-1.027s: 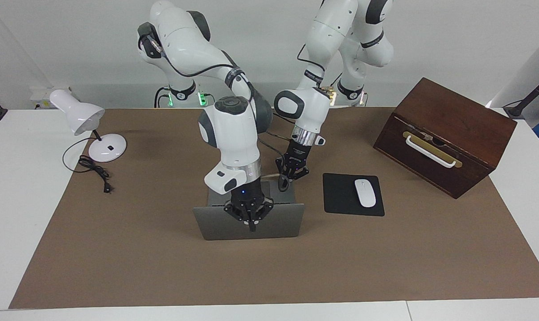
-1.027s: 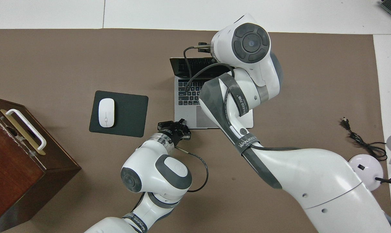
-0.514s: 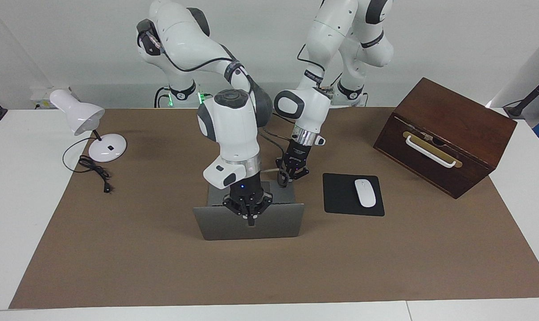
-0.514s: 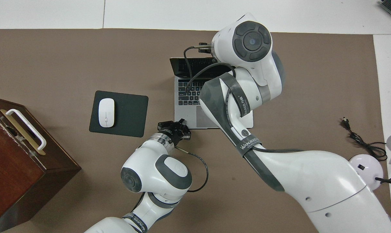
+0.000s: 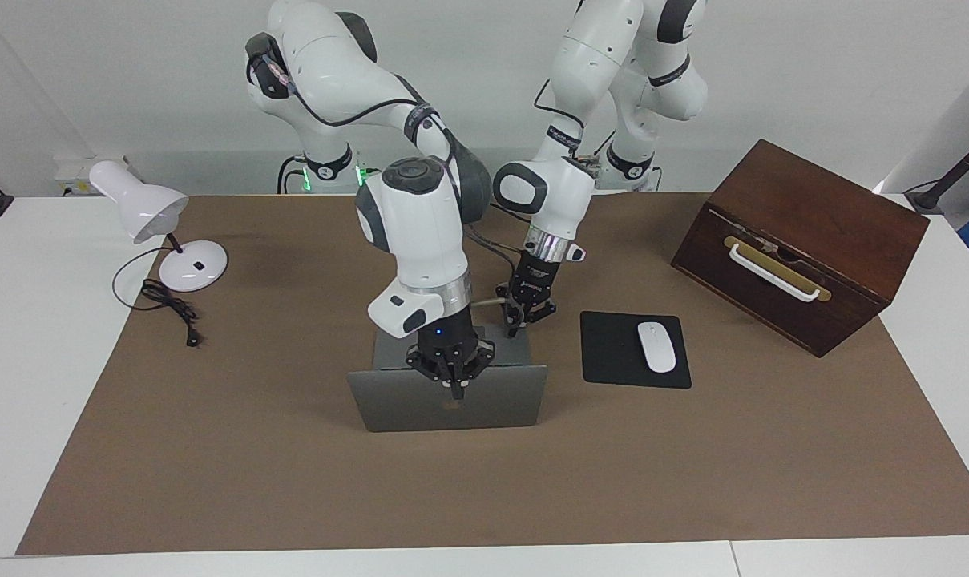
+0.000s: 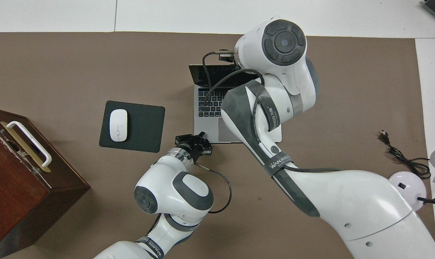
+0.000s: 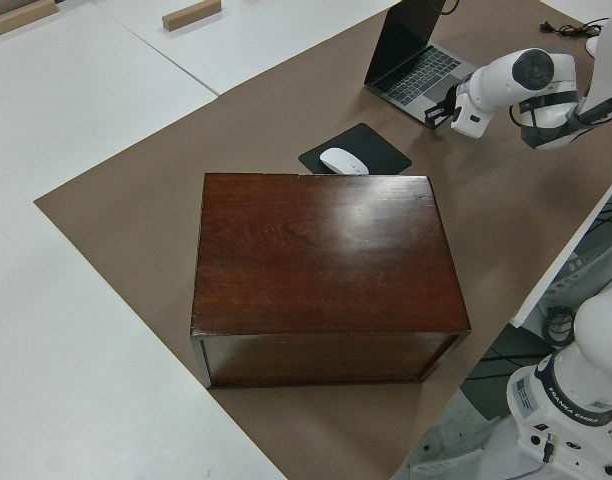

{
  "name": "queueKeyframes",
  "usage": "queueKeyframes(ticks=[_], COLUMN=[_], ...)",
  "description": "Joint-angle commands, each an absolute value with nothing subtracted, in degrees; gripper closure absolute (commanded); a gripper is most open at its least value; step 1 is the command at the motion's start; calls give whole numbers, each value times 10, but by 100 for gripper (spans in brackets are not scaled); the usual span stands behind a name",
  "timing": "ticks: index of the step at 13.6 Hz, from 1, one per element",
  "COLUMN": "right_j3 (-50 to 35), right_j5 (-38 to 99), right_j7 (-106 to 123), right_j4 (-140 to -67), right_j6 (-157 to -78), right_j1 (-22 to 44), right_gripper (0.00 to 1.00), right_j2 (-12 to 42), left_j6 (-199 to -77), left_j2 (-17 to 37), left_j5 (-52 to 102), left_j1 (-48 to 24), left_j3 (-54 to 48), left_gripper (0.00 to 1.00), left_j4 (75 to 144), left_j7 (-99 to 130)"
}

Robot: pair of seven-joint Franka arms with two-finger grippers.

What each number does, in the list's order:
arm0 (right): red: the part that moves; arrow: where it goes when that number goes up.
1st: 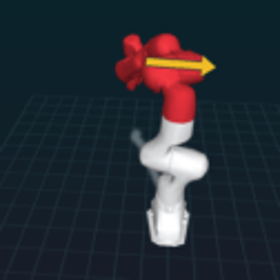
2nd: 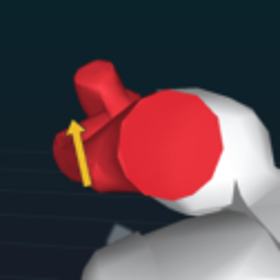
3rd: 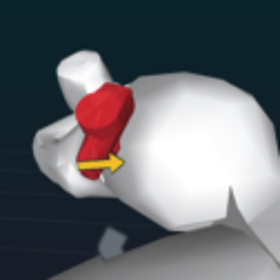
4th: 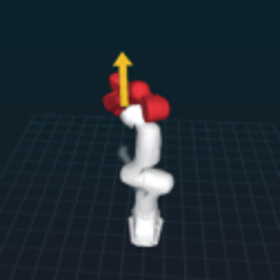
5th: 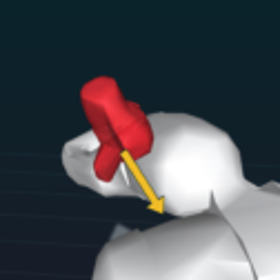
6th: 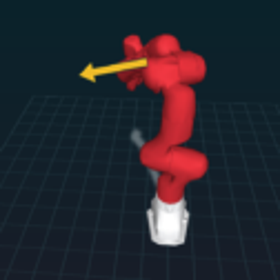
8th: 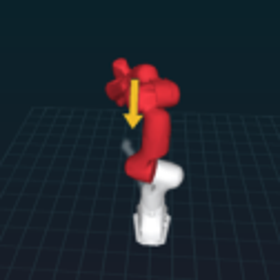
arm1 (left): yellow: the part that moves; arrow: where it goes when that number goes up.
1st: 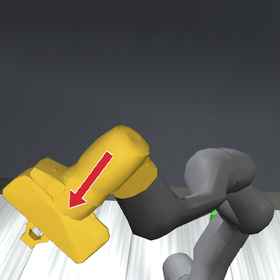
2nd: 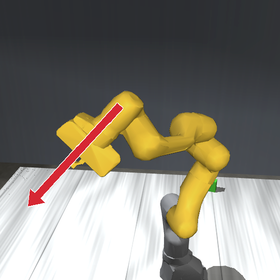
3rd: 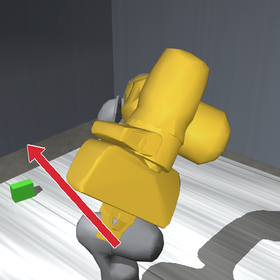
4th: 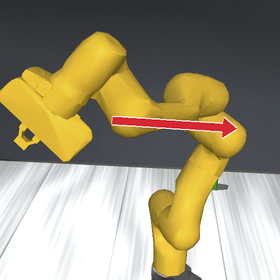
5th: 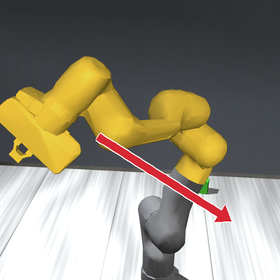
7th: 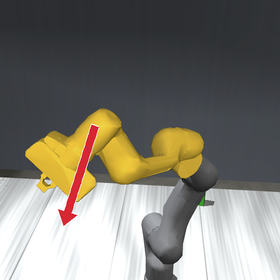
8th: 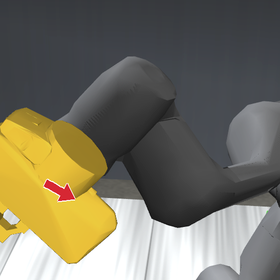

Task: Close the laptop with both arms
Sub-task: 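Push the laptop lid down toward the keyboard with the right gripper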

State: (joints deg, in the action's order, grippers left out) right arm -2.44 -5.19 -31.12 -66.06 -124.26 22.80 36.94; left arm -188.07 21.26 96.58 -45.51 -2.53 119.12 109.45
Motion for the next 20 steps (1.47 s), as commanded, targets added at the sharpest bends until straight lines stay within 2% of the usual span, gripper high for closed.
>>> queueKeyframes(ticks=[1, 6, 20], right_j3=[-33, -32, -32], right_j5=[-40, -29, -29], right_j7=[-324, -325, -340], right_j4=[-698, -742, -778], right_j6=[-1240, -1250, -1251], right_j1=[221, 219, 221], right_gripper=[100, 100, 100], right_j2=[350, 332, 330], left_j6=[-1896, -1896, -1896], left_j2=[234, 234, 237], left_j5=[957, 957, 957], left_j1=[-455, -455, -455], left_j3=[-18, -18, -18], left_gripper=[100, 100, 100], left_j4=[1192, 1192, 1193], left_j7=[1098, 1099, 1098])
